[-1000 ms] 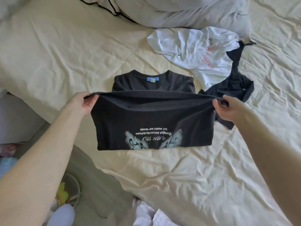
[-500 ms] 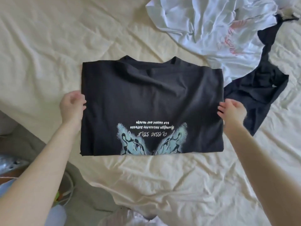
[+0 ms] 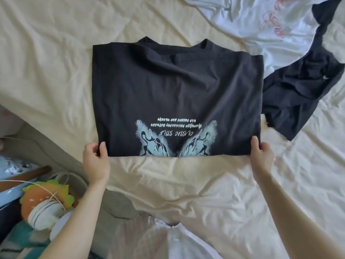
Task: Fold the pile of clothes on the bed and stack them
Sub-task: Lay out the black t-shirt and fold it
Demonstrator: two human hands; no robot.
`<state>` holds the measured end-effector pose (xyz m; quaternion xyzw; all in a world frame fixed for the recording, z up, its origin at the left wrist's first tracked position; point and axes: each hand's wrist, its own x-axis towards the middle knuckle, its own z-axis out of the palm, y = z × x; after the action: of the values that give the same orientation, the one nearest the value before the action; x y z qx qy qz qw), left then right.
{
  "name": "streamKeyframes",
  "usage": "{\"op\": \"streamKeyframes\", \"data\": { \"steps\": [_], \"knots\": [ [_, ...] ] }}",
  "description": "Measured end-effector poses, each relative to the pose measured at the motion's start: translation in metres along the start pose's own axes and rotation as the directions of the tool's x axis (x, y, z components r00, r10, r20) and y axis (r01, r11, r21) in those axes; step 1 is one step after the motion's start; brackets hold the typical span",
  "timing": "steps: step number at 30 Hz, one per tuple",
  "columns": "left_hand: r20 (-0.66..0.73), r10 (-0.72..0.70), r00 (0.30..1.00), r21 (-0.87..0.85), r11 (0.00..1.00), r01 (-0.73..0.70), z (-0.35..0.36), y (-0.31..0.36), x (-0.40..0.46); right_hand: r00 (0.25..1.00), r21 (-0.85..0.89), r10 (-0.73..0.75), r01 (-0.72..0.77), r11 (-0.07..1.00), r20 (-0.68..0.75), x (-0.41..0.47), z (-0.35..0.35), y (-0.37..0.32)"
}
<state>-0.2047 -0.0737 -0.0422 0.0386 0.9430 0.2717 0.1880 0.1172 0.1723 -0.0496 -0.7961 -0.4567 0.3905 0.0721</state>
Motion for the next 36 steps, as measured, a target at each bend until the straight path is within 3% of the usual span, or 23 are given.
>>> {"op": "streamKeyframes", "data": {
  "steps": [3,6,10,15,17,20,23,25,29,32,36],
  "knots": [
    [-0.014,-0.182,0.983,-0.169,0.97,0.177,0.001,0.003,0.001,0.991,0.052,0.127,-0.129,0.99,0.045,-0.002,0.002,-0.003],
    [-0.059,-0.339,0.939,-0.244,0.917,0.316,-0.005,0.001,0.011,0.973,0.22,0.229,-0.226,0.949,0.01,0.002,-0.003,-0.007],
    [-0.092,-0.364,0.927,-0.282,0.902,0.326,-0.015,-0.001,0.021,0.966,0.364,0.256,-0.225,0.904,-0.037,0.004,-0.016,-0.007],
    [-0.022,-0.351,0.936,-0.08,0.934,0.348,-0.011,0.01,0.025,0.943,0.246,0.331,-0.314,0.917,-0.029,0.004,-0.008,-0.007],
    [0.019,-0.243,0.97,0.06,0.969,0.241,-0.006,0.024,0.038,0.962,0.073,0.252,-0.246,0.967,-0.107,0.005,-0.001,-0.022],
    [0.0,0.01,1.0,0.052,0.999,-0.01,0.003,0.063,0.068,0.951,-0.196,-0.061,0.0,0.981,-0.304,0.015,0.008,-0.062],
    [0.038,0.177,0.984,0.016,0.984,-0.177,0.019,0.105,0.105,0.917,-0.28,-0.317,0.247,0.928,-0.24,0.043,0.016,-0.105],
    [0.046,0.156,0.987,-0.066,0.986,-0.153,0.031,0.128,0.128,0.918,-0.251,-0.361,0.315,0.915,-0.166,0.067,0.022,-0.13],
    [0.0,0.077,0.997,-0.172,0.982,-0.076,0.049,0.154,0.163,0.972,-0.15,-0.237,0.232,0.961,-0.013,0.101,0.032,-0.166],
    [-0.05,0.073,0.996,-0.14,0.987,-0.079,0.051,0.161,0.176,0.995,0.122,-0.094,0.091,0.988,0.022,0.112,0.031,-0.177],
    [-0.155,0.111,0.982,-0.077,0.989,-0.124,0.043,0.164,0.184,0.999,0.393,-0.036,0.026,0.919,0.018,0.117,0.02,-0.171]
  ]
}}
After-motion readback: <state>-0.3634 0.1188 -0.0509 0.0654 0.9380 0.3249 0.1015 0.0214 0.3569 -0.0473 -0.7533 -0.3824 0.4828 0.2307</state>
